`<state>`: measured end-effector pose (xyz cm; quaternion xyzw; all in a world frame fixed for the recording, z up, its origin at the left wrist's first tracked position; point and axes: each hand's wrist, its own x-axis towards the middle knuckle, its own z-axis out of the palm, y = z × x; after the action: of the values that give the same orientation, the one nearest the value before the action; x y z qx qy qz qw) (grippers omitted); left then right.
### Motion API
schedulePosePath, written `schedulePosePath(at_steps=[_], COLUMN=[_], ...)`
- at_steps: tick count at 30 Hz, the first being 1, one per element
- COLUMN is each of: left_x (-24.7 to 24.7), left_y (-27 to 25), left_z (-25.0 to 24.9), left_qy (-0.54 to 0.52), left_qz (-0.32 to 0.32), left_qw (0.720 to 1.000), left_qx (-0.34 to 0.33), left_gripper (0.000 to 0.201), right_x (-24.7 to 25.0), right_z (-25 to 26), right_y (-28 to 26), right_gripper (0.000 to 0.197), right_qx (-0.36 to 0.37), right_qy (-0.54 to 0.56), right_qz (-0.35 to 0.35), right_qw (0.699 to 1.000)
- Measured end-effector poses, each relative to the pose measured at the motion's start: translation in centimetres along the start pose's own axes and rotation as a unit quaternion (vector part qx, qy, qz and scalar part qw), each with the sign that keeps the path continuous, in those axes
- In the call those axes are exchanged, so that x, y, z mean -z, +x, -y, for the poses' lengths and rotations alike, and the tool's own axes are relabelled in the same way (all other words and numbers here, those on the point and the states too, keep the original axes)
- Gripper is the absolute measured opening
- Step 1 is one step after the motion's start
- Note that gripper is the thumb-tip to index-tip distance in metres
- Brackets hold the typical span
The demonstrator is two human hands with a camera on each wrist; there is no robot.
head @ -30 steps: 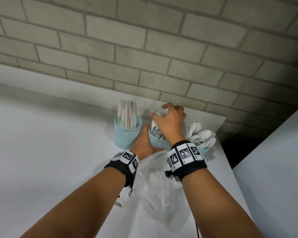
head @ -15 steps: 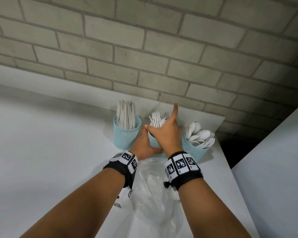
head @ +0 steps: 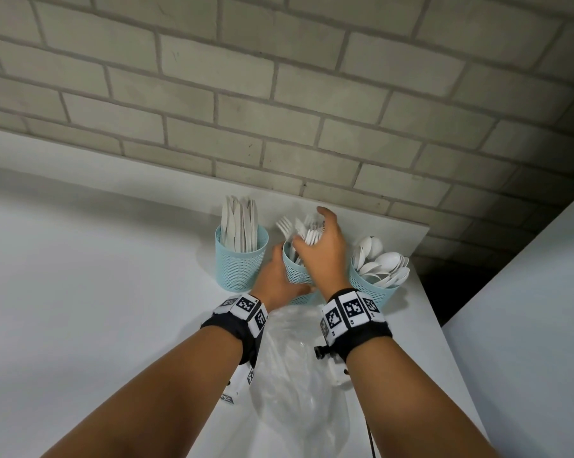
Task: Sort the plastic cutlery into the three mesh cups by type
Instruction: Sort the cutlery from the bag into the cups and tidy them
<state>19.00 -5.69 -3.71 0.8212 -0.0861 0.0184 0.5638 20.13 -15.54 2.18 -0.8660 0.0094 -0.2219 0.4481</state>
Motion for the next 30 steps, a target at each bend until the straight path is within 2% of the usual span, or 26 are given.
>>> schedulePosePath(at_steps=[3, 6, 8, 11, 15, 17, 19, 21, 24, 27, 30], left_x=[-0.2, -0.2, 0.0, 0.3, 1.2, 1.7, 1.8, 1.7, 0.6, -1.2, -3.4], left_y=[0.0, -0.1, -0.1, -0.2, -0.8, -1.5, -2.0, -2.5, -3.1, -3.8, -3.9], left_z=[-0.2, -0.5, -0.7, -1.0, -2.8, -4.5, -5.6, -6.3, -7.5, -8.3, -7.7], left_qy=[-0.004, 0.003, 0.016, 0.047, 0.144, 0.228, 0.290, 0.325, 0.354, 0.343, 0.296], left_qz=[-0.017, -0.008, -0.008, 0.010, 0.018, 0.049, 0.093, 0.130, 0.158, 0.172, 0.186], left_qw=[1.000, 1.000, 1.000, 0.998, 0.987, 0.968, 0.948, 0.933, 0.920, 0.923, 0.937], left_qx=[0.005, 0.011, 0.015, 0.041, 0.062, 0.092, 0.098, 0.087, 0.066, 0.018, -0.016], left_gripper=[0.094, 0.100, 0.102, 0.089, 0.068, 0.057, 0.049, 0.046, 0.049, 0.049, 0.051], right_x=[0.2, 0.6, 1.2, 3.4, 7.7, 9.6, 11.0, 11.9, 12.6, 12.1, 10.5], right_z=[0.3, 0.4, 0.9, 2.2, 3.1, 2.8, 1.9, 0.6, -1.3, -3.0, -4.8], right_y=[0.7, 1.2, 1.3, 1.7, 2.3, 2.2, 1.8, 1.1, -0.7, -3.1, -5.1], right_gripper=[0.066, 0.079, 0.082, 0.078, 0.062, 0.056, 0.058, 0.070, 0.100, 0.114, 0.138], right_qx=[0.005, -0.009, -0.014, 0.013, 0.040, 0.030, 0.004, -0.038, -0.094, -0.123, -0.158], right_qy=[0.017, 0.009, 0.018, 0.042, 0.024, -0.008, -0.031, -0.026, 0.006, 0.086, 0.161], right_qz=[0.006, 0.036, 0.030, -0.009, -0.068, -0.067, -0.059, -0.045, -0.018, 0.003, -0.025], right_qw=[1.000, 0.999, 0.999, 0.999, 0.997, 0.997, 0.998, 0.998, 0.995, 0.989, 0.974])
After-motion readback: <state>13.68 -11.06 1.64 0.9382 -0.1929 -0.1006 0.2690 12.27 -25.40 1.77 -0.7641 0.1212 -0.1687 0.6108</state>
